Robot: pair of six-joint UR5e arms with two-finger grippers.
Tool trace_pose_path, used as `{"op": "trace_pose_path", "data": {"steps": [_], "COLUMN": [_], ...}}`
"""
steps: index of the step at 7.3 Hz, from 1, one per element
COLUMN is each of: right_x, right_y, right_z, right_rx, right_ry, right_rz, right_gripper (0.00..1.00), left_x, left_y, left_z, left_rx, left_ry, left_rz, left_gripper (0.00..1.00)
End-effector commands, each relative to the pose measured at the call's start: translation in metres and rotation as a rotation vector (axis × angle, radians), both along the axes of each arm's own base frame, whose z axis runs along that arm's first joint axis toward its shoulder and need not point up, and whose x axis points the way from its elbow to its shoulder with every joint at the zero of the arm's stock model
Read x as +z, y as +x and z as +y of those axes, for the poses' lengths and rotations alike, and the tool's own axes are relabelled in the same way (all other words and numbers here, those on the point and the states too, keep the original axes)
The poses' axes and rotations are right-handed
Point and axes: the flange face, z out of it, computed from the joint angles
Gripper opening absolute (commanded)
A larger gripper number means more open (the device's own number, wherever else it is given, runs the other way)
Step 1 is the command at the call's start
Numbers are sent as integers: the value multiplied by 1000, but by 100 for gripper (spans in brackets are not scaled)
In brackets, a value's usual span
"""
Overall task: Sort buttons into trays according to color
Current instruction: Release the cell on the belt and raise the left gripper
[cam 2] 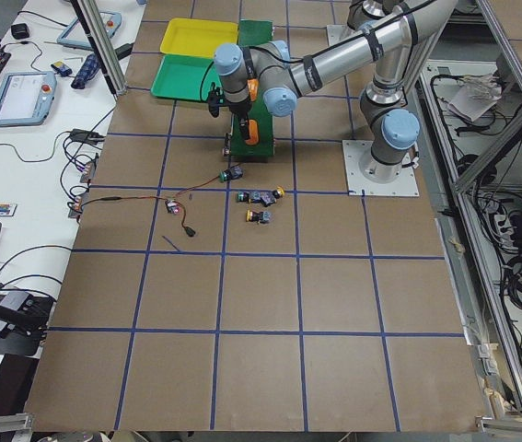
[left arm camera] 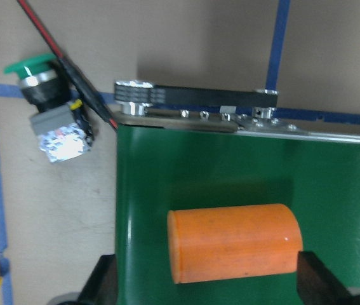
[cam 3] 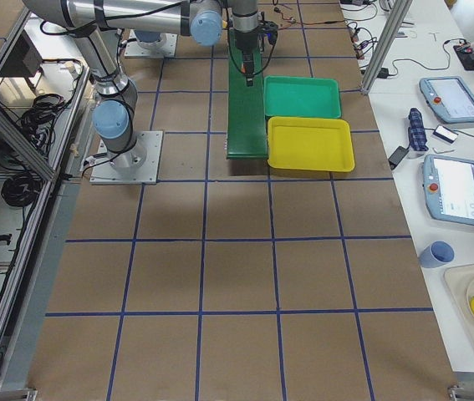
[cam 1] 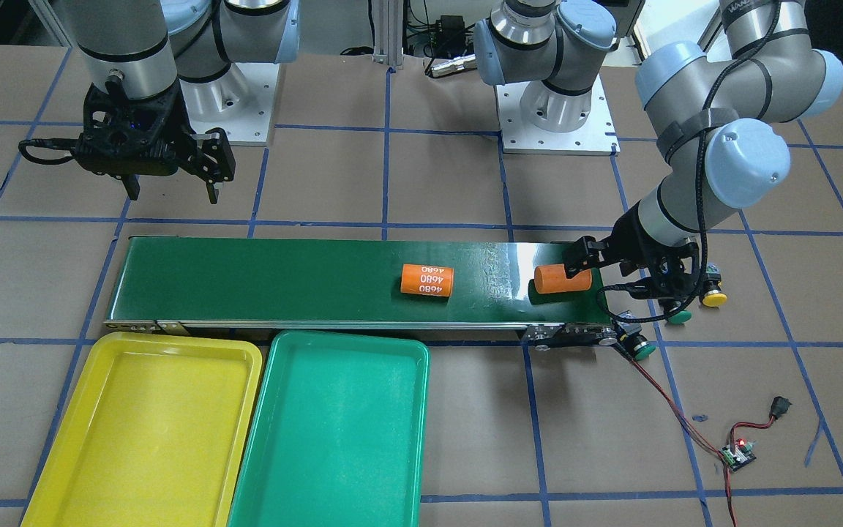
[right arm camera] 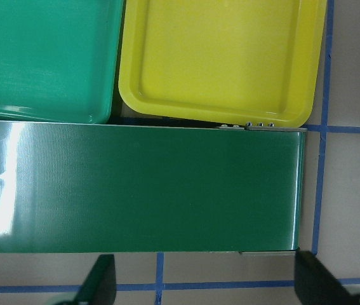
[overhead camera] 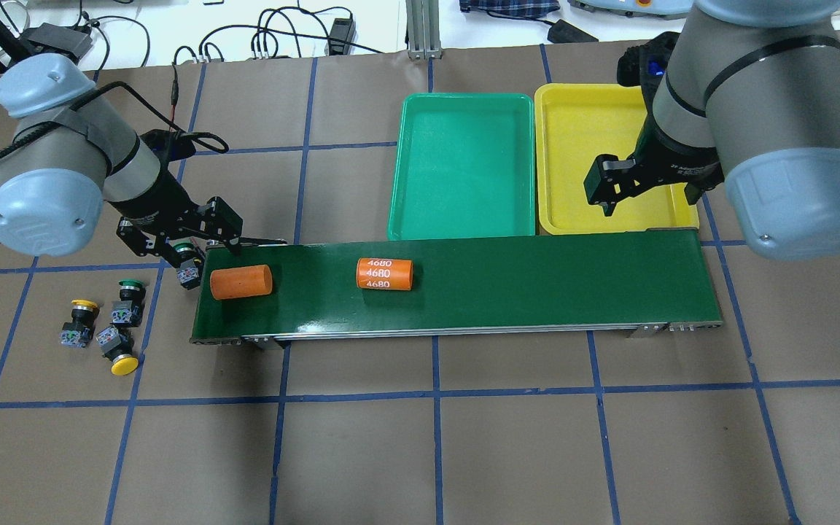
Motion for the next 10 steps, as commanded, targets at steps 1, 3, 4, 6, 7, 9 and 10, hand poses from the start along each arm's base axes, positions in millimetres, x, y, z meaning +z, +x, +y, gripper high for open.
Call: {"op": "trace_pose_path", "data": {"steps": [1, 3, 4, 6, 7, 9, 10], "right_x": [0, -1, -1, -1, 0, 0, 0], "right_y": [-1, 0, 1, 2, 2, 3, 3], "right_z": [0, 0, 0, 0, 0, 0, 0], "right_rx": [7, 8, 9, 11, 11, 12, 12], "right_ry": [1, 3, 3, 1, 0, 0, 0], "right_rz": [1, -1, -1, -2, -2, -2, -2], "right_gripper": [100, 100, 100, 100, 100, 100, 100], "left_x": [30, 38, 38, 37, 39, 39, 28], "left_y": [-3, -4, -5, -4, -5, -5, -7], "left_z": [-1, 10, 13, 10, 10, 10, 13], "left_rx": [-3, -1, -3, -3, -2, -4, 1], "left_ry": [-50, 13, 52, 53, 51, 56, 119], "left_rz": [-27, -21, -12, -12, -13, -15, -2], "left_gripper": [100, 100, 100, 100, 100, 100, 100]}}
